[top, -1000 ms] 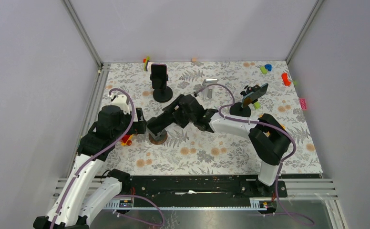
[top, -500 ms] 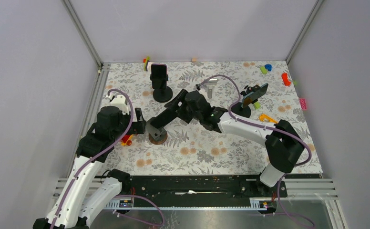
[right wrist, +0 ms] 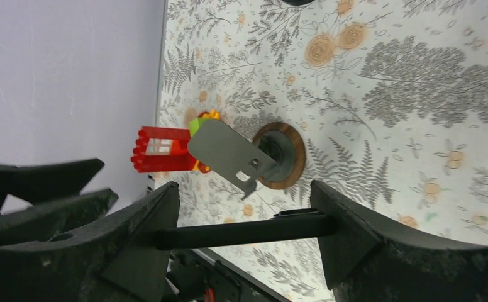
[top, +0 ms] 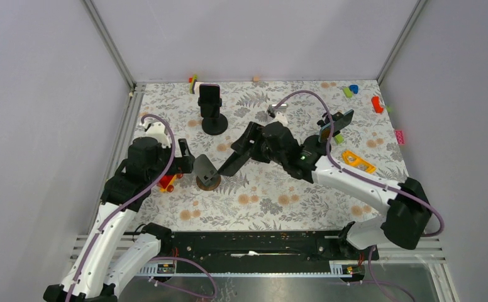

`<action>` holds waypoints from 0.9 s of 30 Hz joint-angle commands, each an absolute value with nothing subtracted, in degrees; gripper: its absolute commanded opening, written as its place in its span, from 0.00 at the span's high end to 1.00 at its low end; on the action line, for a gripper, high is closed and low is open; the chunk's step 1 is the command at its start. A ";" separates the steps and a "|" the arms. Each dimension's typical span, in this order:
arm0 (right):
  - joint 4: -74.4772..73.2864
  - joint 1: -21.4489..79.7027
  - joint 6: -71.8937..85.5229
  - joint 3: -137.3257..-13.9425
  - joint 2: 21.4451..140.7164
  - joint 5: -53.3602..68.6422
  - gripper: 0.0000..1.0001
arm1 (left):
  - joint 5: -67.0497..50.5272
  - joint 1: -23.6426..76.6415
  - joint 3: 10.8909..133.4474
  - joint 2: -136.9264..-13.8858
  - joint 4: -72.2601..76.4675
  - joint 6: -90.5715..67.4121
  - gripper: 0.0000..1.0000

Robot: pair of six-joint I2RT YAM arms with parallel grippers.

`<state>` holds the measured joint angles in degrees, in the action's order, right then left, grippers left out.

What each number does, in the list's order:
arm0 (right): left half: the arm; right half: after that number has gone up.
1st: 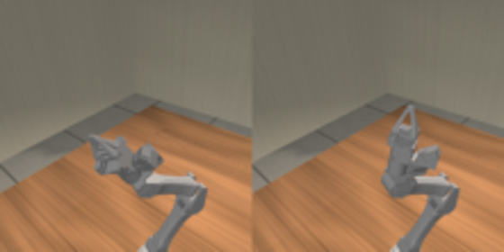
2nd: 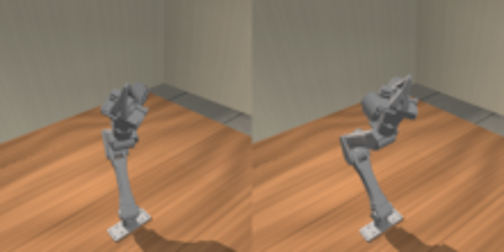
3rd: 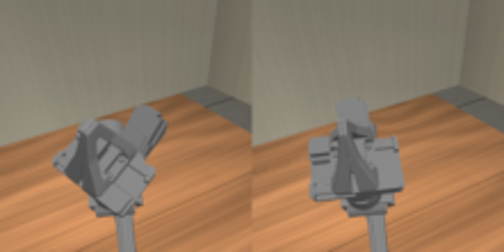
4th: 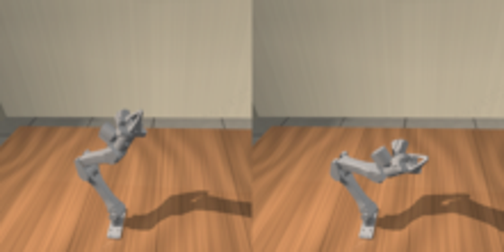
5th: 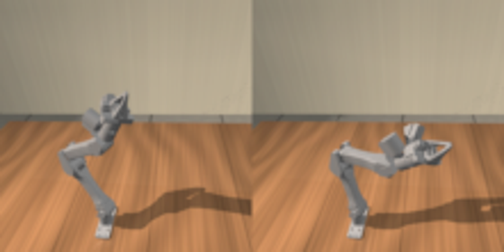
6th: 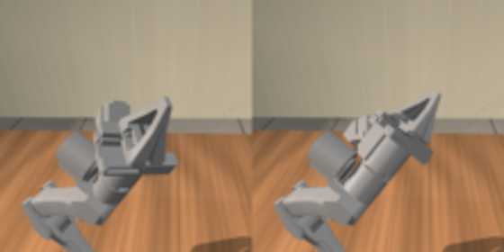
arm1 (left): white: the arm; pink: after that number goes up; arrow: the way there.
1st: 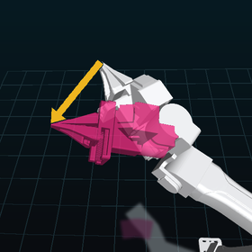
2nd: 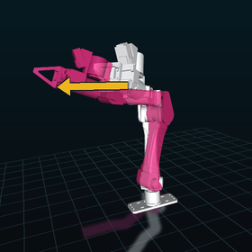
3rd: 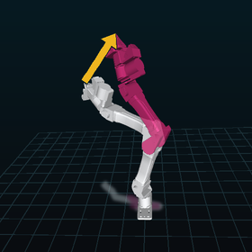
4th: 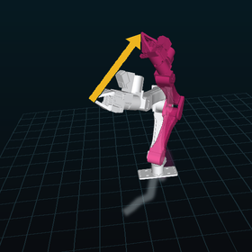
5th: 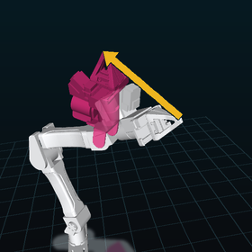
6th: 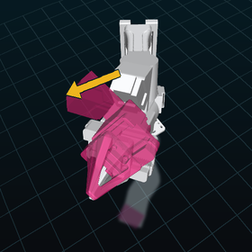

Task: Remove the phone from the phone stand
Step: Remove the phone from the phone stand, then place the phone at the center of the board.

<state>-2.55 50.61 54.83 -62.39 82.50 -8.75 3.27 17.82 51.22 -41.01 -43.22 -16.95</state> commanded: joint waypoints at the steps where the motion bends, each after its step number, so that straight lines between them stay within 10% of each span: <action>1: -4.50 50.13 45.09 -61.62 74.42 -10.02 1.00 | 1.89 18.01 53.80 -41.69 -39.07 -18.45 0.02; 10: -13.43 48.89 26.97 -58.45 63.44 -6.00 1.00 | 1.49 18.02 53.00 -42.62 -37.81 -17.52 0.02; 27: -10.06 47.55 2.96 -49.55 53.30 37.37 0.99 | 2.25 18.01 51.52 -43.01 -36.39 -16.56 0.02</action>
<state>-15.75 47.68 9.89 -51.07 56.93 23.81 2.35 17.82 51.35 -43.38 -39.29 -17.54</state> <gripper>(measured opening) 0.796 0.981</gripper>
